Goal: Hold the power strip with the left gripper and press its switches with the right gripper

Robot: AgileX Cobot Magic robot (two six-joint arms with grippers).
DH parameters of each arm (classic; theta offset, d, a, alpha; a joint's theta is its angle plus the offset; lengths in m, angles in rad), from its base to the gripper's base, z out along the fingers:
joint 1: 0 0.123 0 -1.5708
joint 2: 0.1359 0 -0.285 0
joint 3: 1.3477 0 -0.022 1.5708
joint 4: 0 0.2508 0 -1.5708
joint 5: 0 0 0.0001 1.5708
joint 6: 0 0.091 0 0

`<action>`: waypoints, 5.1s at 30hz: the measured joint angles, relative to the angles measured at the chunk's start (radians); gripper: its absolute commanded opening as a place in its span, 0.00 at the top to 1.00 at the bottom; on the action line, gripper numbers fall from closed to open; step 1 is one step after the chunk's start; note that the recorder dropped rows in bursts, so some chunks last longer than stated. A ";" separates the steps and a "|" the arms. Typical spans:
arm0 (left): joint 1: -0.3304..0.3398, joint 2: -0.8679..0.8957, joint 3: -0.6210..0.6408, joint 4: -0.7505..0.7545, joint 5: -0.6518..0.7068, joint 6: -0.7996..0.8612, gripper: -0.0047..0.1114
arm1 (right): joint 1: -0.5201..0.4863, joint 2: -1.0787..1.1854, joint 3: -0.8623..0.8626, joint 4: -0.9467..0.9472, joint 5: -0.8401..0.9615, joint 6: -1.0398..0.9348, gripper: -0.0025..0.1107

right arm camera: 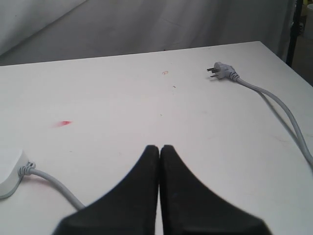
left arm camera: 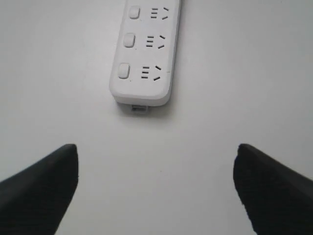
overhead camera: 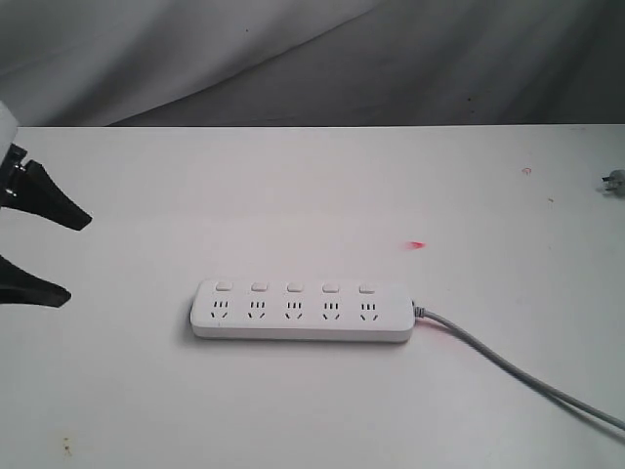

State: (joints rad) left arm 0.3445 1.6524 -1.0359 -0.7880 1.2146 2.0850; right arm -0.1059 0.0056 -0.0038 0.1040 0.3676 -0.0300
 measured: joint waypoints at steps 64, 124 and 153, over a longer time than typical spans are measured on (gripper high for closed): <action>-0.345 0.422 -0.128 -0.059 -0.281 0.004 0.28 | 0.000 0.000 0.000 0.000 0.000 0.000 0.98; -0.347 0.441 -0.130 -0.048 -0.317 0.004 0.51 | 0.000 -0.002 -0.053 0.190 -1.065 0.205 0.98; -0.347 0.441 -0.130 -0.048 -0.319 0.004 0.51 | 0.000 1.273 -1.397 0.318 0.593 -0.670 0.98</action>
State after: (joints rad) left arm -0.0024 2.0932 -1.1662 -0.8363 0.8955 2.0890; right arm -0.1059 1.2785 -1.4010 0.4219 0.9603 -0.7004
